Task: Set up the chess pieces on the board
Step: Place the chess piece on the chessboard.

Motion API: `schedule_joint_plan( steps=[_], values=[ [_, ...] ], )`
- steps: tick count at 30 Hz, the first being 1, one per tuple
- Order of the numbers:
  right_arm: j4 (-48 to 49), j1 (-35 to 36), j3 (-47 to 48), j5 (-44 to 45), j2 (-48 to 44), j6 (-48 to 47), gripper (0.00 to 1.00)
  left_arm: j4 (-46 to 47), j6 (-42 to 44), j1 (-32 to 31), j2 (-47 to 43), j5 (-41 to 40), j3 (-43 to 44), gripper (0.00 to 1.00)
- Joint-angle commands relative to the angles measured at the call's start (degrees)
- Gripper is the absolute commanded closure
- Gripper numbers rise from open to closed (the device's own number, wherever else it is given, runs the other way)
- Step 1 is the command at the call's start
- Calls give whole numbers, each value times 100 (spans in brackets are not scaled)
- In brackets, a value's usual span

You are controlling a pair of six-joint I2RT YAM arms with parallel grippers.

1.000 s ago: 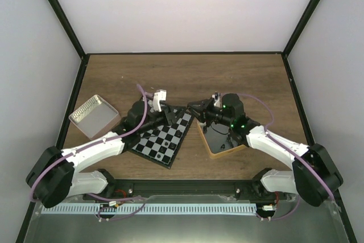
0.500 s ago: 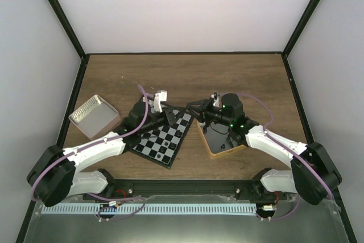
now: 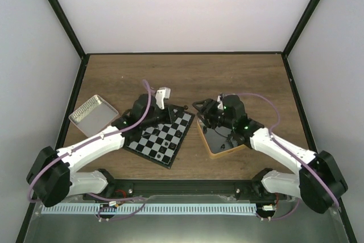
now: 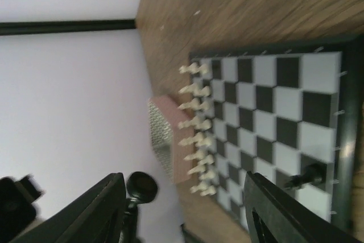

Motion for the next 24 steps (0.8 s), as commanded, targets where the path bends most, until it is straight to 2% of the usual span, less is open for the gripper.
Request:
schedule_joint_plan(
  steps=[1, 6, 11, 18, 24],
  values=[
    [-1571, -105, 322, 1132, -450, -1086, 41, -2508, 830, -23, 112, -479, 936, 96],
    [-2416, -247, 322, 1956, -867, -1730, 41, -4213, 1286, -21, 698, -622, 1831, 96],
    [-2766, -259, 263, 2452, -1247, -2149, 41, -5461, 1745, -23, 1792, -738, 2999, 96],
    [-2803, -276, -55, 2947, -1561, -2339, 40, -6286, 2124, -35, 3272, -950, 4422, 96],
    [-2733, -312, -113, 3259, -1565, -2544, 39, -6644, 2265, -76, 3951, -798, 4978, 96]
  ],
)
